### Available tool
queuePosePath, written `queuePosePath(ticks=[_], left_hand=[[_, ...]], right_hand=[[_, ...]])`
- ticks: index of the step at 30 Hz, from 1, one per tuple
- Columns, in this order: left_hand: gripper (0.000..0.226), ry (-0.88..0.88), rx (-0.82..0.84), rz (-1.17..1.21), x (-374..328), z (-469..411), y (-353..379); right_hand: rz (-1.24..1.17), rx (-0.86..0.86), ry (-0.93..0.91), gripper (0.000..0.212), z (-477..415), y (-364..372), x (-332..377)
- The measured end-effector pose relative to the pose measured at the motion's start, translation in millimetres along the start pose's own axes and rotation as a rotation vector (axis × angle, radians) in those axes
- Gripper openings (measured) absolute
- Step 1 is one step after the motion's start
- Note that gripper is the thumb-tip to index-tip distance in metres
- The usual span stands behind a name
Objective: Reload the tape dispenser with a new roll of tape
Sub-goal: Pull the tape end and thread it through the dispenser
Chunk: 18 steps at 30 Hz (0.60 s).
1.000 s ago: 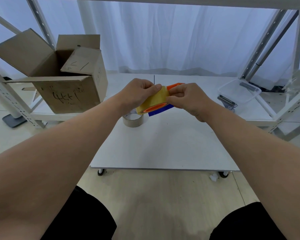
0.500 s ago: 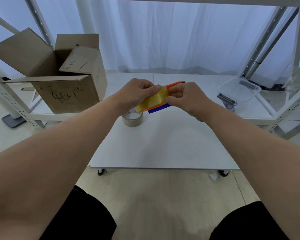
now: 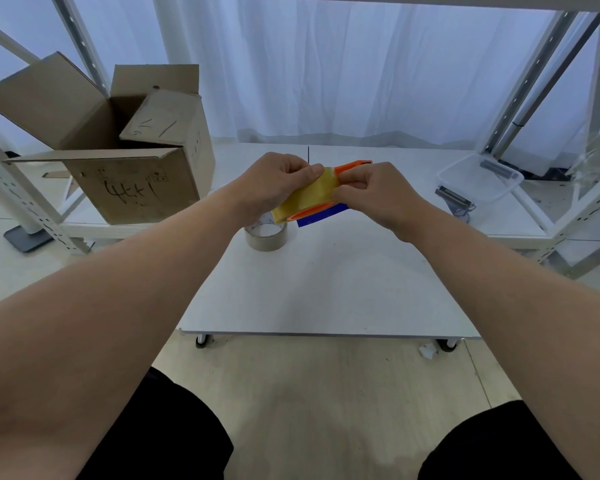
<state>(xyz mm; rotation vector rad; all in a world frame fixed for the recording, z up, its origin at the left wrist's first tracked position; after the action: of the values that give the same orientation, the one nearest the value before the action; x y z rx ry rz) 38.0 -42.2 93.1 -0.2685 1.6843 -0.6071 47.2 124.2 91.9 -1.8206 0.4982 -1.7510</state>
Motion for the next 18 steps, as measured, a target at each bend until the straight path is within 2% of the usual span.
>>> queuePosePath(ticks=[10, 14, 18], left_hand=[[0.033, 0.004, -0.007, 0.002, -0.8, 1.2, -1.7], [0.035, 0.021, 0.006, 0.015, -4.0, 2.8, 0.7], [0.033, 0.035, -0.002, -0.002, -4.2, 2.8, 1.0]], right_hand=[[0.028, 0.010, -0.046, 0.034, 1.7, 0.4, 0.4], [0.162, -0.136, -0.073, 0.034, -3.6, -5.2, -6.1], [0.016, -0.022, -0.026, 0.030, 0.1, -4.4, -4.0]])
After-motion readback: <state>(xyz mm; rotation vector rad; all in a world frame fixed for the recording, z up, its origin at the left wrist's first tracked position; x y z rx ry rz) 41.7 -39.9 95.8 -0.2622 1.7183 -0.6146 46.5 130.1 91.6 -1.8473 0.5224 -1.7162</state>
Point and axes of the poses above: each hand's wrist, its own z-axis away from the middle knuckle, its own y-axis out of the palm, x = y × z, the point moved 2 cm from there along -z, towards the middle knuckle, and after that the axes turned 8 degrees about y, right-handed, at the moved point
